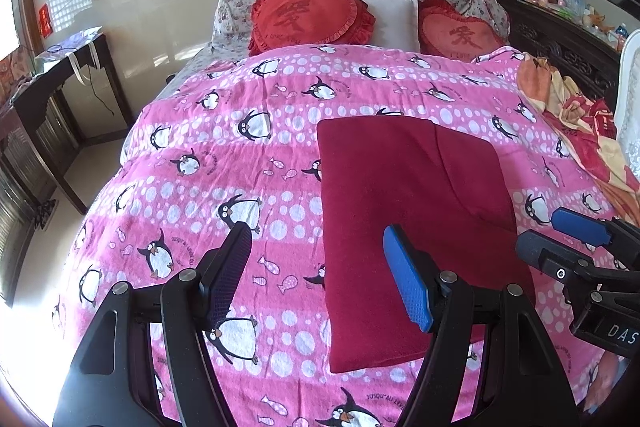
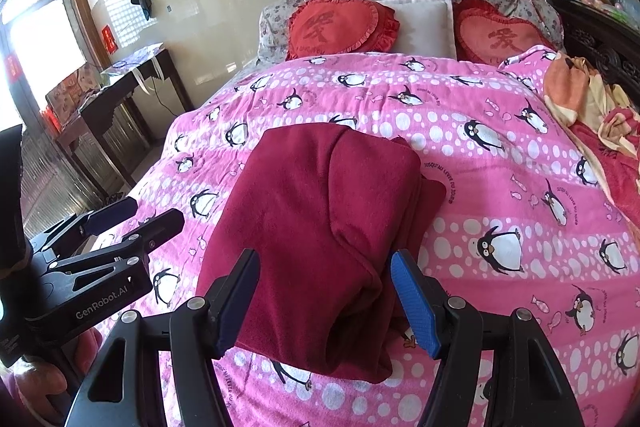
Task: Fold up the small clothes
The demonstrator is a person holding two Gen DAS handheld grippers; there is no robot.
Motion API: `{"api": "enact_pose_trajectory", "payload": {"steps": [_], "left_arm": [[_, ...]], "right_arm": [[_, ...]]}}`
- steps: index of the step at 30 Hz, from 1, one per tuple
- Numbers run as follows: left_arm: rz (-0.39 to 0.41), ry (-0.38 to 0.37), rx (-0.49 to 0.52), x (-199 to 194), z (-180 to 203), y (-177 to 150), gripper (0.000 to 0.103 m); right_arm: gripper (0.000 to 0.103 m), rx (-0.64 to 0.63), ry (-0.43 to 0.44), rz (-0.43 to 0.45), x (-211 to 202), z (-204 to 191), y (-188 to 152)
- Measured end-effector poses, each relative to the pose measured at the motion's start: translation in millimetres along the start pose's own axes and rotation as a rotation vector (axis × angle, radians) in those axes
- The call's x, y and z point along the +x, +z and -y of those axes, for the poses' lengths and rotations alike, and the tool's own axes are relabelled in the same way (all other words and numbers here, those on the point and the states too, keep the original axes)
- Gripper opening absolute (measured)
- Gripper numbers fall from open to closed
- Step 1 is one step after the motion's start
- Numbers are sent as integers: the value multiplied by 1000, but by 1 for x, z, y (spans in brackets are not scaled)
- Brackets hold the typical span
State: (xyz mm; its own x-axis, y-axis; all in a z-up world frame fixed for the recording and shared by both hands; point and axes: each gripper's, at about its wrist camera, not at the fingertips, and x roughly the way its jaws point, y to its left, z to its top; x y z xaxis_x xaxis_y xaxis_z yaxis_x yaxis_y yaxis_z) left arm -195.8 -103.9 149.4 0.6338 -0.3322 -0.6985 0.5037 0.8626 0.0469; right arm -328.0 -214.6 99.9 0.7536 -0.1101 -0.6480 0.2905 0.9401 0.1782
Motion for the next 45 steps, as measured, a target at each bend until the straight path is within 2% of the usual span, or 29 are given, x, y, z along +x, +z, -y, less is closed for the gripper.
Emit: {"api": "enact_pose_trajectory", "payload": {"steps": [18, 28, 36, 42, 43, 45], "left_arm": [[0, 13, -6, 4, -3, 2, 69], [82, 22, 26, -3, -1, 0, 69], [34, 6, 6, 6, -3, 0, 69], [29, 23, -8, 7, -5, 0, 69], [31, 36, -9, 6, -5, 0, 70], [23, 109, 4, 7, -4, 0, 71]], "right_arm": [[66, 10, 4, -30, 12, 2, 1], [66, 25, -1, -31, 13, 7, 1], [66, 31, -11, -39, 15, 12, 1], [66, 35, -13, -49, 18, 14, 0], [66, 34, -13, -51, 19, 14, 0], [66, 33, -11, -54, 21, 14, 0]]}}
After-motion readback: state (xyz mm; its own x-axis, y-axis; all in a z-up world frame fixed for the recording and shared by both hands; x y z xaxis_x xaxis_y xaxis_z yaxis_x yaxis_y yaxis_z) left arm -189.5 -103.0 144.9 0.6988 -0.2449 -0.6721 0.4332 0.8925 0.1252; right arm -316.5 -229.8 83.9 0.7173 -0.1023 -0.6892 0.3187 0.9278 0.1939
